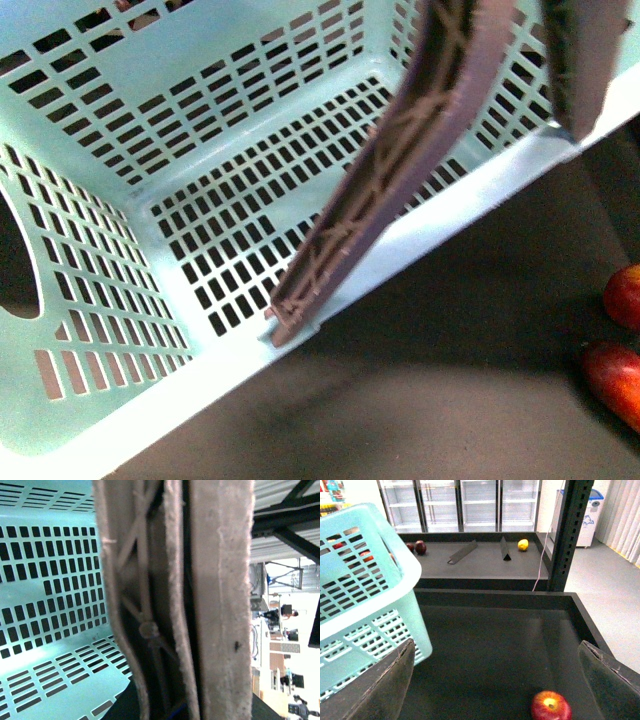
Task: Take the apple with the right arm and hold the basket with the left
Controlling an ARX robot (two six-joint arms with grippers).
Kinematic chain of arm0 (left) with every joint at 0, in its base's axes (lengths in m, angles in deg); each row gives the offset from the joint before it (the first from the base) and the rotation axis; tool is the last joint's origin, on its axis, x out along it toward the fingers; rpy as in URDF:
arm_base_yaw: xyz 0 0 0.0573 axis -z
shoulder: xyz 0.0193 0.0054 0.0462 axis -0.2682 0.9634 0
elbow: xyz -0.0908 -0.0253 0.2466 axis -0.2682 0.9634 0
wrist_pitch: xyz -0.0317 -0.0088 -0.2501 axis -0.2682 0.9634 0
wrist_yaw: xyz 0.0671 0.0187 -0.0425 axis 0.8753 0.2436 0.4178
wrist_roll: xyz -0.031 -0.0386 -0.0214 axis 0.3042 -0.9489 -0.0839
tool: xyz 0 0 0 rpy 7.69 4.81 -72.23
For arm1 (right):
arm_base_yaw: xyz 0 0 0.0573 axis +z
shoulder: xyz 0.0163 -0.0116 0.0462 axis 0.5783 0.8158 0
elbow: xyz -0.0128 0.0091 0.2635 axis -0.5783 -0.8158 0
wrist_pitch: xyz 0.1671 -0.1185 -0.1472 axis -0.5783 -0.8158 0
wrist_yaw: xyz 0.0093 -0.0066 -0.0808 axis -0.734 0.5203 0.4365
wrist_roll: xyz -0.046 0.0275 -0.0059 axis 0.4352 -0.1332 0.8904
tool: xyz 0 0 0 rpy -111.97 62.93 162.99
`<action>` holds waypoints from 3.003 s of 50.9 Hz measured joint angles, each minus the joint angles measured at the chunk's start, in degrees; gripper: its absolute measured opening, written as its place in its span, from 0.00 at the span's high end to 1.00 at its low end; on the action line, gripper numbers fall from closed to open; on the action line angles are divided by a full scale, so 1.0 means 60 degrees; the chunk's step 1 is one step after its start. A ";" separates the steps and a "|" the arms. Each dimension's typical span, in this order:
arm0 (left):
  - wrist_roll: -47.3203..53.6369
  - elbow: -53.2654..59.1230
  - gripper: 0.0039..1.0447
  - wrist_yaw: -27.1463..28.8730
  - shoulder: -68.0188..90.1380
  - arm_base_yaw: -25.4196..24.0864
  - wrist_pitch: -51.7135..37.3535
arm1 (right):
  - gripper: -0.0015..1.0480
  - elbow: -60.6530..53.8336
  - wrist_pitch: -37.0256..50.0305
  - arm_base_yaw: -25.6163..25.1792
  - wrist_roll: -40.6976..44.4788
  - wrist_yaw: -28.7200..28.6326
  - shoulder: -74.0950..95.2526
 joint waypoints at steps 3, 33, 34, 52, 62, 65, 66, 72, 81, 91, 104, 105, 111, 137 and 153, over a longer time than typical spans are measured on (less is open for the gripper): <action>-0.0007 -0.0007 0.85 -0.0033 0.0000 0.0273 0.0004 | 0.08 0.0000 0.0000 0.0000 0.0000 0.0000 0.0000; 0.0193 -0.0007 0.85 -0.0040 0.0000 0.0561 -0.0026 | 0.08 0.0000 0.0000 0.0000 0.0000 0.0000 0.0000; 0.0193 -0.0007 0.85 -0.0040 0.0000 0.0561 -0.0026 | 0.08 0.0000 0.0000 0.0000 0.0000 0.0000 0.0000; 0.0226 -0.0007 0.85 -0.0062 -0.0022 0.0576 -0.0044 | 0.08 0.1475 0.0430 -0.2936 -0.1246 -0.0827 0.7854; 0.0226 -0.0007 0.85 -0.0058 -0.0022 0.0576 -0.0047 | 0.08 0.2477 0.4175 -0.3854 0.0004 -0.0929 1.2972; 0.0222 -0.0007 0.85 -0.0062 -0.0022 0.0576 -0.0044 | 0.08 0.3093 0.5107 -0.3956 0.0375 -0.0925 1.4866; 0.0222 -0.0007 0.85 -0.0062 -0.0022 0.0576 -0.0047 | 0.08 0.3202 0.5224 -0.3963 0.0477 -0.0907 1.5161; 0.0222 -0.0007 0.85 -0.0069 -0.0022 0.0576 -0.0047 | 0.08 0.4226 0.5584 -0.3978 0.0889 -0.0674 1.7562; 0.0222 -0.0007 0.85 -0.0066 -0.0022 0.0576 -0.0047 | 0.08 0.5493 0.5224 -0.3843 0.1075 -0.0372 1.9810; 0.0222 -0.0007 0.85 -0.0066 -0.0022 0.0576 -0.0047 | 0.08 0.6849 0.4739 -0.3475 0.1082 -0.0066 2.0961; 0.0222 -0.0007 0.85 -0.0066 -0.0022 0.0576 -0.0047 | 0.08 0.8309 0.4197 -0.3104 0.0878 0.0036 2.1813; 0.0222 -0.0007 0.85 -0.0066 -0.0022 0.0576 -0.0047 | 0.08 0.8408 0.4149 -0.3093 0.0860 0.0044 2.1872; 0.0222 -0.0007 0.85 -0.0066 -0.0022 0.0576 -0.0047 | 0.08 0.9176 0.3832 -0.3067 0.0772 0.0146 2.2349; 0.0222 -0.0007 0.85 -0.0069 -0.0022 0.0576 -0.0047 | 0.08 1.0535 0.3213 -0.2765 0.0645 0.0219 2.3598; 0.0222 -0.0007 0.85 -0.0066 -0.0022 0.0576 -0.0047 | 0.23 1.0469 0.3271 -0.2736 0.0601 0.0222 2.3667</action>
